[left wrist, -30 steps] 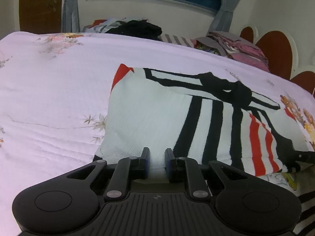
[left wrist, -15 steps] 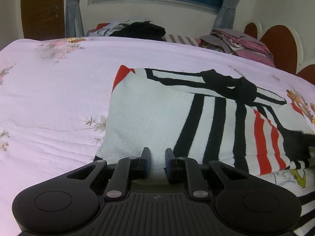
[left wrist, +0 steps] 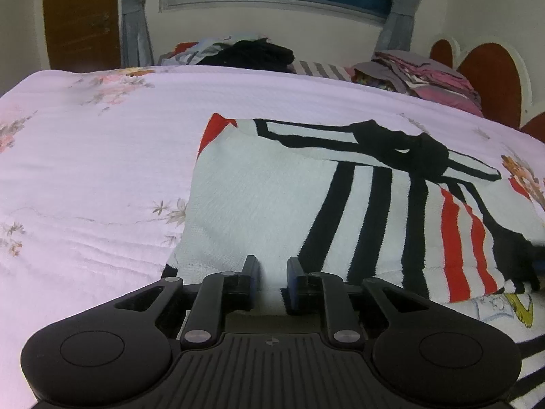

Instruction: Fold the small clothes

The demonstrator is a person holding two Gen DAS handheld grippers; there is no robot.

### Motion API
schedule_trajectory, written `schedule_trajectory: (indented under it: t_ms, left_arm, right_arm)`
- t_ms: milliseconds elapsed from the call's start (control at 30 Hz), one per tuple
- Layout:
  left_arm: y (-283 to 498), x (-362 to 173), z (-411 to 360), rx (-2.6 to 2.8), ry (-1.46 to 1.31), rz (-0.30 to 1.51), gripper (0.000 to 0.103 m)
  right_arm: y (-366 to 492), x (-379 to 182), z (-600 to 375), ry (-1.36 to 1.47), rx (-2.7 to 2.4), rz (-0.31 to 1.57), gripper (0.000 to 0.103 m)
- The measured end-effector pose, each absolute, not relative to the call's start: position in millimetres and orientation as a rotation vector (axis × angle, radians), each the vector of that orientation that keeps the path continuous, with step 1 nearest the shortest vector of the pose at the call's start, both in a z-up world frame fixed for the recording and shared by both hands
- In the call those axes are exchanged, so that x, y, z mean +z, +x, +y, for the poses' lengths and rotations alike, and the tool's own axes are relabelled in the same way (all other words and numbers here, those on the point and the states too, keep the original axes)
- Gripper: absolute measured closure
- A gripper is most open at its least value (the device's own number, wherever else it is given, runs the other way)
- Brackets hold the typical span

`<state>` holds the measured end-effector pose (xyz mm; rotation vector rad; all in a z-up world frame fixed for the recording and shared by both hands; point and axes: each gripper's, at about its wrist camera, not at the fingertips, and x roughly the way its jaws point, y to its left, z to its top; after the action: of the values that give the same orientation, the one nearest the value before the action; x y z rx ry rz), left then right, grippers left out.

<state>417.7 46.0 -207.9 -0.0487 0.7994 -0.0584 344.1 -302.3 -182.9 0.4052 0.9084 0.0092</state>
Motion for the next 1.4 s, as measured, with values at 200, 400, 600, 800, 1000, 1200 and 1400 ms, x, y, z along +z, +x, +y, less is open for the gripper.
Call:
schedule_trajectory:
  t_ms: [200,400,600,800,1000,1200,1400]
  left_arm:
    - [414,-210,41,-0.035,-0.035,0.787,0.084]
    - [414,-210,41,-0.037,-0.027,0.788,0.084]
    - [386,-187,39,-0.067,-0.083,0.777,0.081]
    - [348,-184,6,-0.188,-0.065,0.792,0.056]
    - [332,-203,-7,-0.225,-0.002,0.914,0.056]
    - [306,-206,15,-0.245,0.039,0.909,0.056]
    - [285,-204,37,-0.248,0.027,0.91,0.056]
  right_arm:
    - [348,-179,-284,0.261,0.04,0.889,0.095]
    - [351,-186,-283,0.136,0.039,0.921,0.094]
    - [333,-159,-283,0.182,0.068,0.827,0.072]
    - [305,-165,-234,0.131,0.247,0.891,0.073]
    - [278,-182,-204,0.036,0.274,0.946,0.074]
    - [245,-190,-227,-0.039,0.15,0.948,0.076]
    - [208,-185,-250,0.002,0.005,0.958,0.075]
